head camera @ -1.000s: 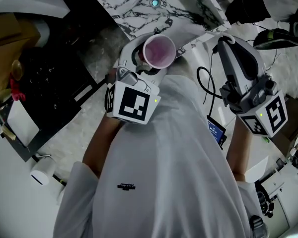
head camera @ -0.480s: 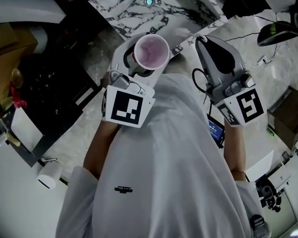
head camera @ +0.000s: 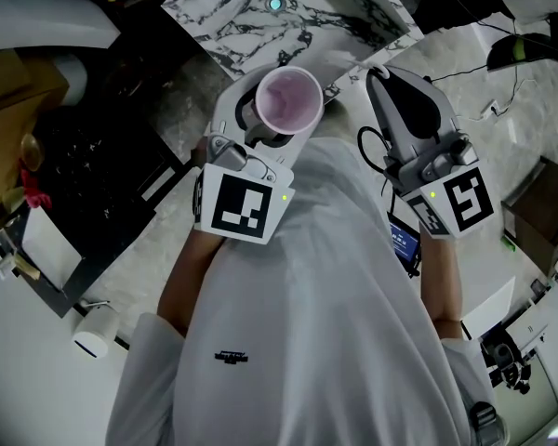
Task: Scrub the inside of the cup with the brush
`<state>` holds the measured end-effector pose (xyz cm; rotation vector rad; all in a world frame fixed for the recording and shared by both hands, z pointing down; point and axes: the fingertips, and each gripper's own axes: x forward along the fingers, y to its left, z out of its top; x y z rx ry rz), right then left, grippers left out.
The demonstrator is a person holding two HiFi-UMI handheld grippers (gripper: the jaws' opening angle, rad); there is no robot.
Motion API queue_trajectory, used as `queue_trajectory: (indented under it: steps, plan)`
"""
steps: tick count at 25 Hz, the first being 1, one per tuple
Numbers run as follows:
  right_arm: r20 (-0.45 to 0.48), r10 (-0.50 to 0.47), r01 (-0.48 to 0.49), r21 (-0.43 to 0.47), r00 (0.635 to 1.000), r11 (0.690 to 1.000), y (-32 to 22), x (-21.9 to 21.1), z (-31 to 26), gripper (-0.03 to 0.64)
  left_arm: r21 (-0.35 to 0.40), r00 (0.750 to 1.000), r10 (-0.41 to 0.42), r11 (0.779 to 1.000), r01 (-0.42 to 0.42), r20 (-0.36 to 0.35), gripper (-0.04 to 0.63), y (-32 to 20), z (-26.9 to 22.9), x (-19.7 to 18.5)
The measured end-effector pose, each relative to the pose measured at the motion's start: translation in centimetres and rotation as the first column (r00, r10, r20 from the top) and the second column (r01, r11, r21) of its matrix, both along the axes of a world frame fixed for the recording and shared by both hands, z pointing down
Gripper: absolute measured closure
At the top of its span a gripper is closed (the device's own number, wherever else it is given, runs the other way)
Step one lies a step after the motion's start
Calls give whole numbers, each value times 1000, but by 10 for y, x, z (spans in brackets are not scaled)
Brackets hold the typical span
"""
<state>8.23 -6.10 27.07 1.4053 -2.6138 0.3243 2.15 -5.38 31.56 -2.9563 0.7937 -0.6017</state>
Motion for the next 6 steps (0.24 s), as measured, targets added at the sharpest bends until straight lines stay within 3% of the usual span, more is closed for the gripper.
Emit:
queue_trajectory:
  steps: [6]
  plan:
    - [15, -3, 3, 2, 1000, 1000, -2, -4, -2, 592, -44, 1000, -9, 999, 9, 3, 337, 3, 5, -2]
